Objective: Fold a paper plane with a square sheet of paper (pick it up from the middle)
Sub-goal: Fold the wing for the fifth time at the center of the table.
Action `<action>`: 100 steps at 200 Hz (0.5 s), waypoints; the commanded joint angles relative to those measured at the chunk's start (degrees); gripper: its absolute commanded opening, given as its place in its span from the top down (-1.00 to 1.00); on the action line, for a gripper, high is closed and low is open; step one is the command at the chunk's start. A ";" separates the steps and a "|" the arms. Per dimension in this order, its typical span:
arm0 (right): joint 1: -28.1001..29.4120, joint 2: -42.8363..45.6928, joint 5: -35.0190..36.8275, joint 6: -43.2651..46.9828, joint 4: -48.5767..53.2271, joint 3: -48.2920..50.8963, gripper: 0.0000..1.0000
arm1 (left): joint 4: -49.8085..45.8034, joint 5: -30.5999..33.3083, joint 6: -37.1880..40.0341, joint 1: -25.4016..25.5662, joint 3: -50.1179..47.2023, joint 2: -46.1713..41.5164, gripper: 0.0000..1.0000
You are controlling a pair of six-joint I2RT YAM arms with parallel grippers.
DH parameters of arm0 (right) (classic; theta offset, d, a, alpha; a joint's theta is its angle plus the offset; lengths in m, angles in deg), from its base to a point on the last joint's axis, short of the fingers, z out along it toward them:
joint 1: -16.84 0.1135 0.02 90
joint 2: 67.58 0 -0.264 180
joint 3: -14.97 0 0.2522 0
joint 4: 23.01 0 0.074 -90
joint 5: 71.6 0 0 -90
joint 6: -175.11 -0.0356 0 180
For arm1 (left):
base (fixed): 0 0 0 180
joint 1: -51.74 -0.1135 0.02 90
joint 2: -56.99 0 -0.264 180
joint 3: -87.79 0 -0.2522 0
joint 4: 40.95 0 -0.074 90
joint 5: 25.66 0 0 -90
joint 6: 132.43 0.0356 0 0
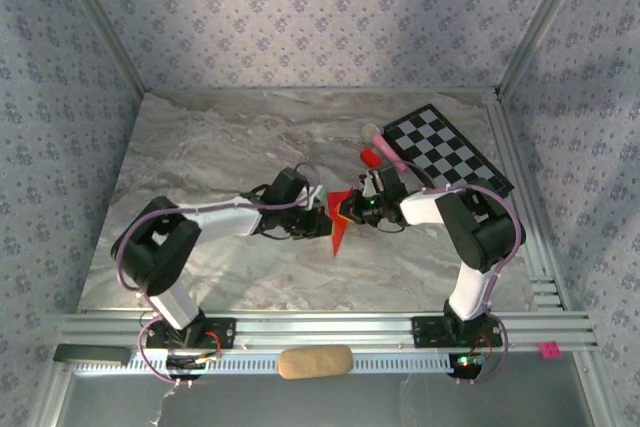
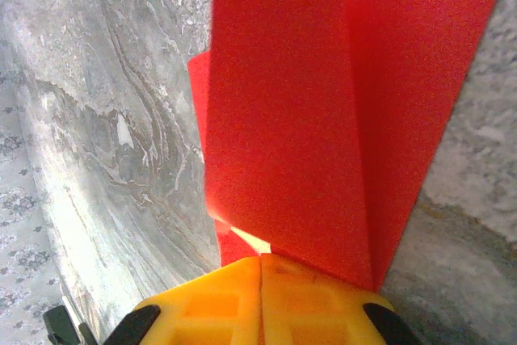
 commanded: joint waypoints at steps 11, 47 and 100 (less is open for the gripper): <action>0.50 -2.03 4.72 -0.43 6.26 2.17 0.83 | 6.71 0.00 -5.00 0.18 3.40 4.61 0.86; 0.53 -1.34 4.92 -0.57 6.43 2.46 0.83 | 8.07 0.37 -5.97 0.27 6.27 8.36 0.86; 0.56 -0.82 4.63 -1.09 5.58 3.07 0.83 | 6.15 2.33 -5.32 0.92 6.09 11.67 0.88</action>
